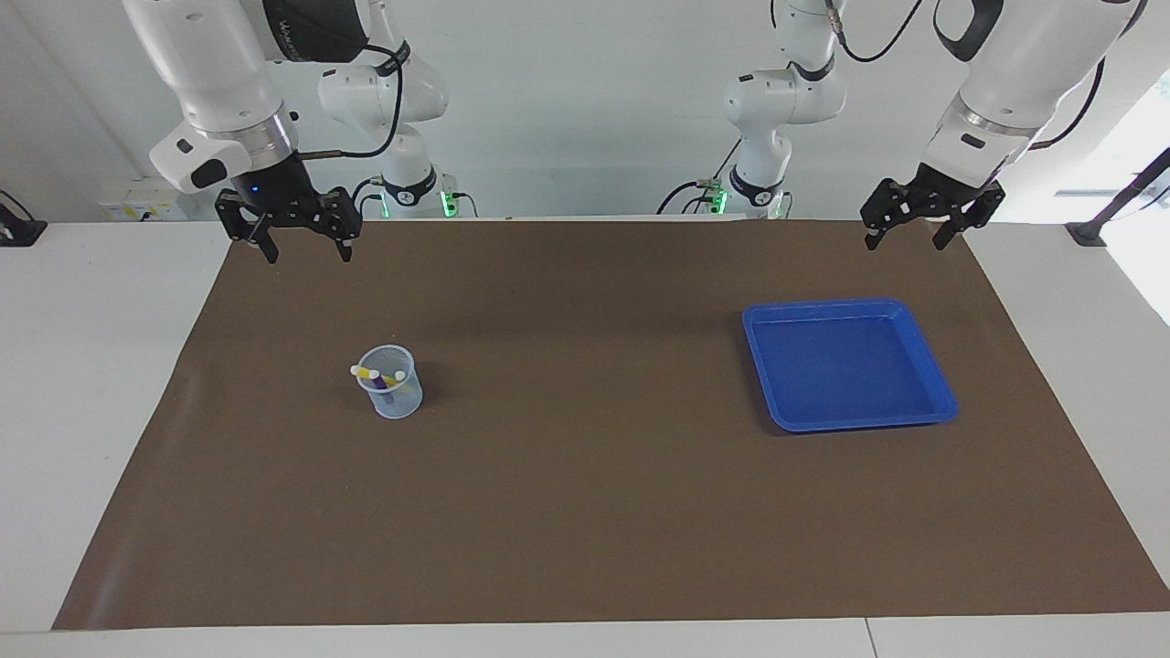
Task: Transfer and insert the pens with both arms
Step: 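Release the purple pen into the cup and withdraw both grippers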
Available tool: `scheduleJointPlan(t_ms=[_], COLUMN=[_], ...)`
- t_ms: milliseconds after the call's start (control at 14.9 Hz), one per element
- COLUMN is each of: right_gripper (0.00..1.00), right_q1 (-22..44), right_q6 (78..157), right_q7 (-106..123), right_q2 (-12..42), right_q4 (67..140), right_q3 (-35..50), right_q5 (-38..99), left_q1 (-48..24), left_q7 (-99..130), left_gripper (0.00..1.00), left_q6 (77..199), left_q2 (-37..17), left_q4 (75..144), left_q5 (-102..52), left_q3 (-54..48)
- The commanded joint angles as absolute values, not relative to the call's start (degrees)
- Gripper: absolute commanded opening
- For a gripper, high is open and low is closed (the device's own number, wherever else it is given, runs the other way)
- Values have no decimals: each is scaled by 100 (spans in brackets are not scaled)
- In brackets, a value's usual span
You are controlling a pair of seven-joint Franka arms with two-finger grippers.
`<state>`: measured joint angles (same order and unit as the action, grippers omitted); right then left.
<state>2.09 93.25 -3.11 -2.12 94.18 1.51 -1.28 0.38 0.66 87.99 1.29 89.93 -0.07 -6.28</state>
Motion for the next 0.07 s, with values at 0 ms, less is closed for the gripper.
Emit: scheduleJointPlan(t_ms=[0], right_gripper=[100], right_q1=[202], right_q6=[9448], right_q7=[-308], right_q2=[-360], right_q4=[9606], right_q3=[158], right_q5=[-149], left_q1=[0], left_q7=[35], left_gripper=[100], left_q6=[8701], left_q2=[123], left_q4=[8938], left_q5=[114], left_q3=[-589])
